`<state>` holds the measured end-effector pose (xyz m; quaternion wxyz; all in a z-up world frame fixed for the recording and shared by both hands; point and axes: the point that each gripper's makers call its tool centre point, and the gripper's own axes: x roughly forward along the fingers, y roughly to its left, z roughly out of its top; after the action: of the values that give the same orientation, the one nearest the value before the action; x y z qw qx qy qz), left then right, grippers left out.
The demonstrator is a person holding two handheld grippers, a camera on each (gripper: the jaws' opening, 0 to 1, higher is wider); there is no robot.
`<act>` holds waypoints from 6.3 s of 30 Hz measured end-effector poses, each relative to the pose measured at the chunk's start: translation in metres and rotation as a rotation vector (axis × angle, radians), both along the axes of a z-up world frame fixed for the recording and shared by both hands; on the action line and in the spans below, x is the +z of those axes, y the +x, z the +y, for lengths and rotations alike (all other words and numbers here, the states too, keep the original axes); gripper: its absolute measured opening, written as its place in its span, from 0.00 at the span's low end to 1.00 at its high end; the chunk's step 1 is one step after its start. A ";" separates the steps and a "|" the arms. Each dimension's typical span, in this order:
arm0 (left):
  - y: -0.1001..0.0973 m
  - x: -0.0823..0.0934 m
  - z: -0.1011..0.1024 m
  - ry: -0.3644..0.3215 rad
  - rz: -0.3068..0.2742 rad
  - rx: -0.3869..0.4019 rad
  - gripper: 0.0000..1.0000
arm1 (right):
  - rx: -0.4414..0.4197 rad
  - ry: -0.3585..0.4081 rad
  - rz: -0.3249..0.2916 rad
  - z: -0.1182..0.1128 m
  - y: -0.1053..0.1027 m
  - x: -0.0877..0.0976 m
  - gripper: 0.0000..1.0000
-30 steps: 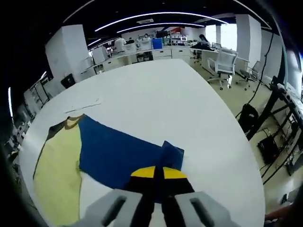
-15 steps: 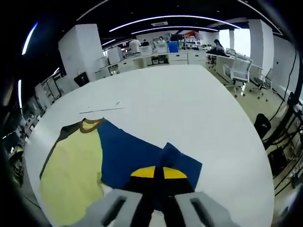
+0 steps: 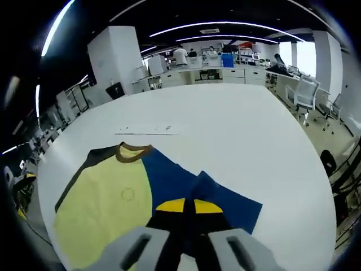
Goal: Fold the garment on the visible template until the final outline fits inside the template.
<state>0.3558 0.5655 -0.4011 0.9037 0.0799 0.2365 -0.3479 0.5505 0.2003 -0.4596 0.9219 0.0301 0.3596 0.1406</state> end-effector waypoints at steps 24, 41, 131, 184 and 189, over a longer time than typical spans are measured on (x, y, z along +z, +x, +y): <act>-0.001 -0.006 0.002 -0.002 0.020 0.002 0.99 | 0.136 0.004 0.004 0.086 0.009 0.010 0.00; 0.000 -0.006 -0.008 -0.044 0.021 -0.005 0.99 | 0.187 0.018 0.009 0.144 0.014 0.013 0.00; -0.010 -0.022 0.013 -0.032 0.065 0.018 0.99 | 0.503 -0.065 0.022 0.322 -0.010 -0.020 0.00; -0.010 -0.032 0.020 -0.023 0.085 0.031 0.97 | 0.574 0.133 0.189 0.359 -0.055 -0.068 0.12; -0.012 -0.033 0.022 -0.019 0.087 0.034 0.97 | 0.569 0.136 0.193 0.357 -0.051 -0.069 0.12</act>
<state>0.3442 0.5877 -0.4339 0.8990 0.0521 0.2737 -0.3380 0.4993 0.5571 -0.5282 0.8031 0.0031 0.4291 0.4133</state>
